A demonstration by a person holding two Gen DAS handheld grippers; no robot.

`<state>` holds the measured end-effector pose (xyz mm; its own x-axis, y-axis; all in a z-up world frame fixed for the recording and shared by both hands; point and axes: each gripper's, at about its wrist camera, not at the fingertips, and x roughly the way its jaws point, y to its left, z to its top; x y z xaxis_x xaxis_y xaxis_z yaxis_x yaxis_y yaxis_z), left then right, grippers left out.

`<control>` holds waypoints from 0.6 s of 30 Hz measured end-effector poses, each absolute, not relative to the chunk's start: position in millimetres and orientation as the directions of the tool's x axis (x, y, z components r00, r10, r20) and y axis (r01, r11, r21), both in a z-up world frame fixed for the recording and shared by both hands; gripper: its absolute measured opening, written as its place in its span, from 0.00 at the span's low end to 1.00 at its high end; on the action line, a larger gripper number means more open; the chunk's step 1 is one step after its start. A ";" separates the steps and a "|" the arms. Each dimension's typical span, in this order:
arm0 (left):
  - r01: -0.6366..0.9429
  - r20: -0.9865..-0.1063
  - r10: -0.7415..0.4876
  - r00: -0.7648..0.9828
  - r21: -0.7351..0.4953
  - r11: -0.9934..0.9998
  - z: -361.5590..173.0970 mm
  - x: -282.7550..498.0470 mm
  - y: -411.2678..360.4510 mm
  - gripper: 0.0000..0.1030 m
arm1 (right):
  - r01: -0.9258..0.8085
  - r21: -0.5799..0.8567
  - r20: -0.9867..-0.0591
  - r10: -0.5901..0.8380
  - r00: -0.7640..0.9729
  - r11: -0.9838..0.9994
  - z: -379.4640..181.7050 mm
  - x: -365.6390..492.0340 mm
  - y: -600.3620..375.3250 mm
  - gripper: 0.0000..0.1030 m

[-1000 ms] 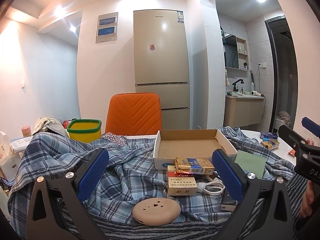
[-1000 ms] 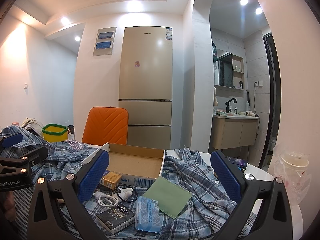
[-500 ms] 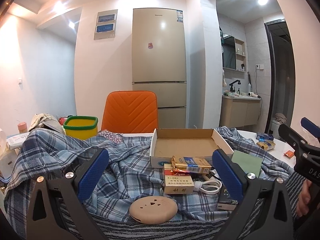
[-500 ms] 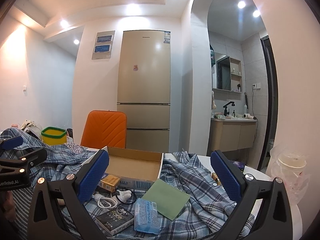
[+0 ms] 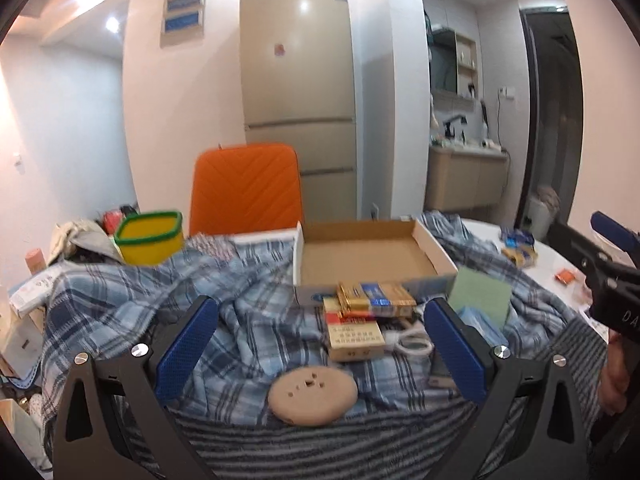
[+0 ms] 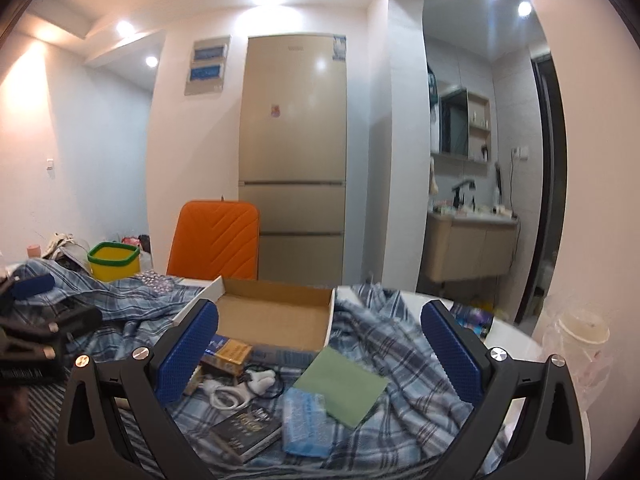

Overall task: Organize soft objects
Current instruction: 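Grasp the beige disc with left tool while right tool approaches the Face pack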

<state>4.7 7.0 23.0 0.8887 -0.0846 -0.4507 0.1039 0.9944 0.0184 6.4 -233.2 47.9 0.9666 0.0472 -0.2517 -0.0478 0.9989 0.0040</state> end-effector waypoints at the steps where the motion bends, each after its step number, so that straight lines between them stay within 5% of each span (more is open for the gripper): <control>1: 0.110 -0.475 -0.091 0.875 0.012 0.994 21.1 6.0 7.4 0.95 | -0.054 0.013 -0.271 0.055 0.961 0.998 50.2 7.2 -230.9 1.00; 18: 0.174 -0.742 -0.108 0.662 0.013 0.985 -32.8 52.8 13.9 0.94 | -0.044 0.057 -0.490 0.066 0.869 0.997 27.7 43.9 -209.6 1.00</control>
